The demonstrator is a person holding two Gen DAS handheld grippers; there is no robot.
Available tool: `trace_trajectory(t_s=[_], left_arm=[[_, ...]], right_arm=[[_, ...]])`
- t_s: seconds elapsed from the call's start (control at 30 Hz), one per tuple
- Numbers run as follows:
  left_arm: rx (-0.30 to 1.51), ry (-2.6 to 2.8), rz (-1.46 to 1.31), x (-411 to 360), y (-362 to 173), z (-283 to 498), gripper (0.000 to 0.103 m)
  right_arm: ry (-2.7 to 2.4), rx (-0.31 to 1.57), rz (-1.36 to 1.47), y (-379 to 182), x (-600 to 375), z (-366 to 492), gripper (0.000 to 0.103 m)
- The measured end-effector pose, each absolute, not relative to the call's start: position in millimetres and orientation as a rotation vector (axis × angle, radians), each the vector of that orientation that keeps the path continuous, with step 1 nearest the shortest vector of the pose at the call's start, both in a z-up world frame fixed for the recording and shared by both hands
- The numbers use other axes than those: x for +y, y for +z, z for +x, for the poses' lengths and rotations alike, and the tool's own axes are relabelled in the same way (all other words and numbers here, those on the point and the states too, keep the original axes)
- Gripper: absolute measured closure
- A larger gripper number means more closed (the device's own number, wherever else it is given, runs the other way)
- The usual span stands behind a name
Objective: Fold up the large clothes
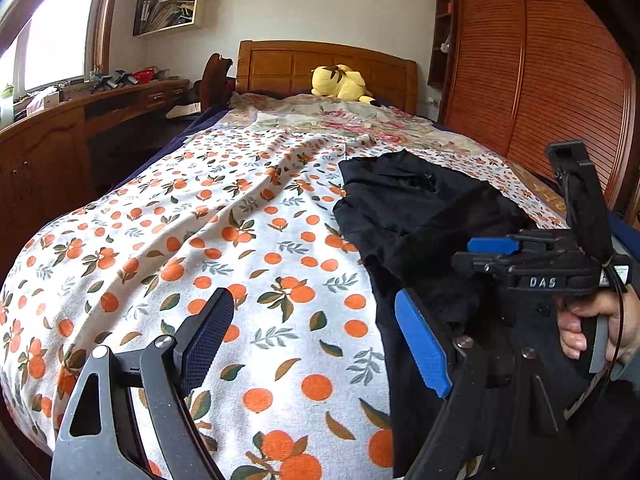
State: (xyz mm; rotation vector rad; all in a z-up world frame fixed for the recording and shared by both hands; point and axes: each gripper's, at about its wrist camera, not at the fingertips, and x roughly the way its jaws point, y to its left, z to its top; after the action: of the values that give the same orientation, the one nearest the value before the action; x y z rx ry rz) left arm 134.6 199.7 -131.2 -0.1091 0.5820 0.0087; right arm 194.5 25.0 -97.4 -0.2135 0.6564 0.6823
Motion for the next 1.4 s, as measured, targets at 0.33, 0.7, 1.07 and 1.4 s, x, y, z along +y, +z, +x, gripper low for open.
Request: trace_trajectory(t_s=[0.33,0.7,1.07,1.4], left_arm=[[0.602,0.002,-0.088,203,-140,131,0.020],[0.598,-0.052,-0.038,175,-136,131,0.020],[0.625,-0.071,0.000,153,-141,139,0.020],[0.645,-0.083,0.027,139,-144,143,0.020]], right_arm=[[0.696,0.741,-0.248,-135,25,205,0.052],[0.598,0.668,-0.248,-125,-65,161,0.052],[0.332,0.672,-0.187,-138,-196,141,0.052],[0.181,0.712,-0.155,-144,-254,139,0.052]])
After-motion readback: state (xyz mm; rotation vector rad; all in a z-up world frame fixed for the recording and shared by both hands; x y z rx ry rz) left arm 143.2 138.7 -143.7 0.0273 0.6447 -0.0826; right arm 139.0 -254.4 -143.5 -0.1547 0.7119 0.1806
